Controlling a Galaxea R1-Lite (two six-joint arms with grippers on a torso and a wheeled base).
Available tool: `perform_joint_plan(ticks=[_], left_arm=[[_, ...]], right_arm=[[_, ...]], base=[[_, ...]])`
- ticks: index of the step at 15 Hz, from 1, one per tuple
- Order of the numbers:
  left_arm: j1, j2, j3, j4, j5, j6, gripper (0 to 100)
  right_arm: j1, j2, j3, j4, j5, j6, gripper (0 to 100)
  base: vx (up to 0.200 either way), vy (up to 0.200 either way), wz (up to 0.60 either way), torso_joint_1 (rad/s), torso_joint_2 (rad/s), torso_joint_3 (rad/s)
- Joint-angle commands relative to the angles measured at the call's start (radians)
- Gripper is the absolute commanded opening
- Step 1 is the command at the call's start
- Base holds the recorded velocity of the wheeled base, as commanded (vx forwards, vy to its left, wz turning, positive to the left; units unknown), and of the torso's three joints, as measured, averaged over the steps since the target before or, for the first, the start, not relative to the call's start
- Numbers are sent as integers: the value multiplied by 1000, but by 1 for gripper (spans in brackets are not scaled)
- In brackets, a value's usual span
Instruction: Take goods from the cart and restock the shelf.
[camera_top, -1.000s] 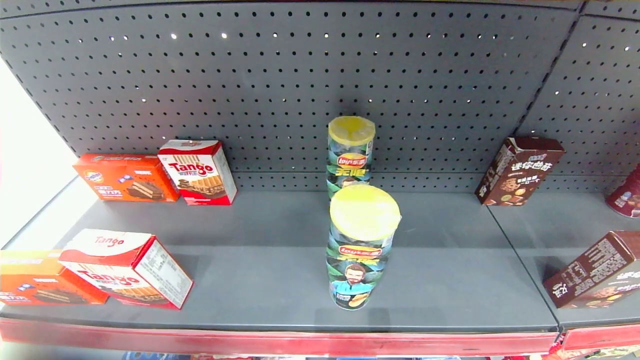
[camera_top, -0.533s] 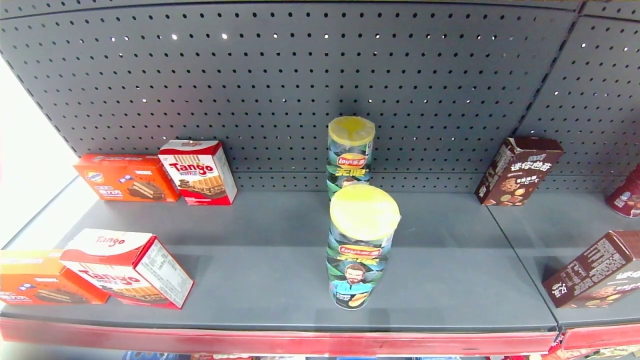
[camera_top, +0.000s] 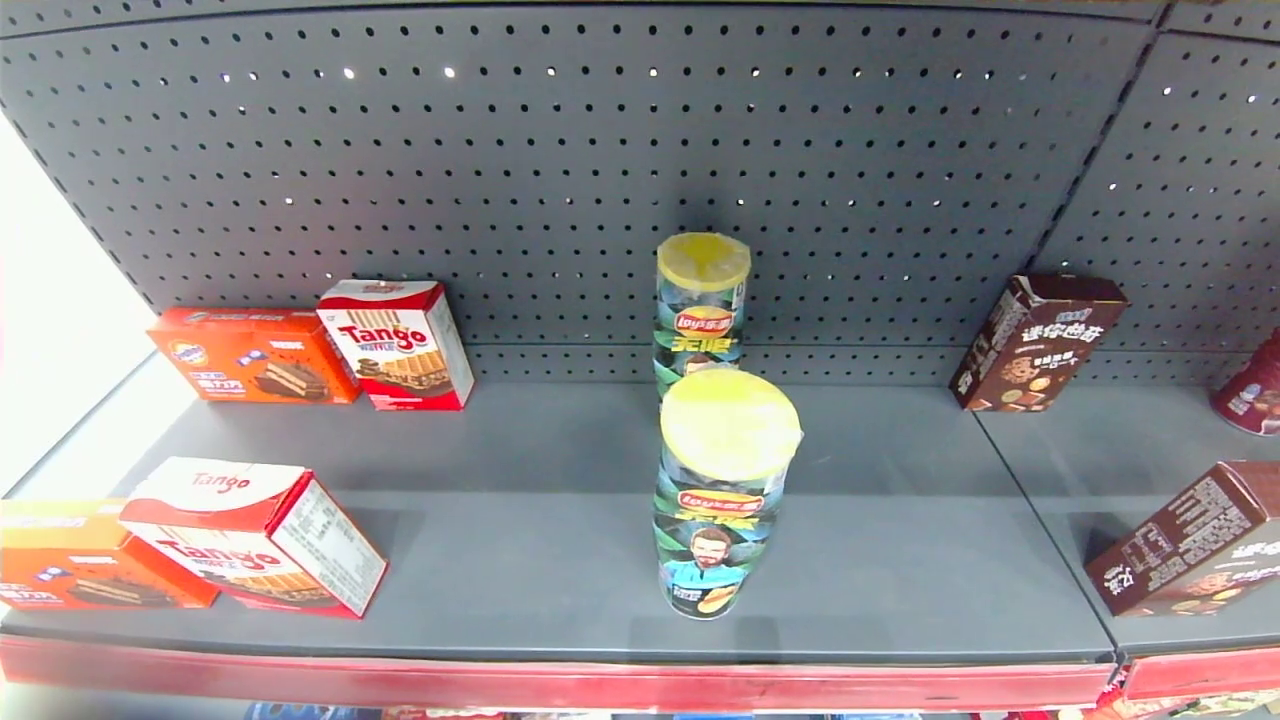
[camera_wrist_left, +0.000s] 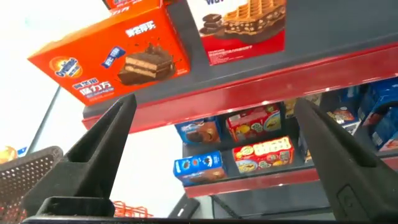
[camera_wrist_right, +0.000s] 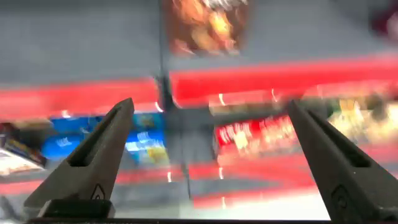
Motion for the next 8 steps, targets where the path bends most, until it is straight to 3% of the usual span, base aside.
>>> perform_joint_plan(ticks=[1,6,8], left_arm=[[7,16,1,-1,-1,0,100],[6,14,4,-4,-3,-40,100],[3,14,4,-1,-20,-74,100]], right_arm=[[31,-79,61,-53,103,-48,100],[23,-96,61,-58,72,-19,100],[21,-96,61,-58,72,-19,100]], base=[[0,0,0,0,0,0],[0,0,0,0,0,0],[0,0,0,0,0,0]])
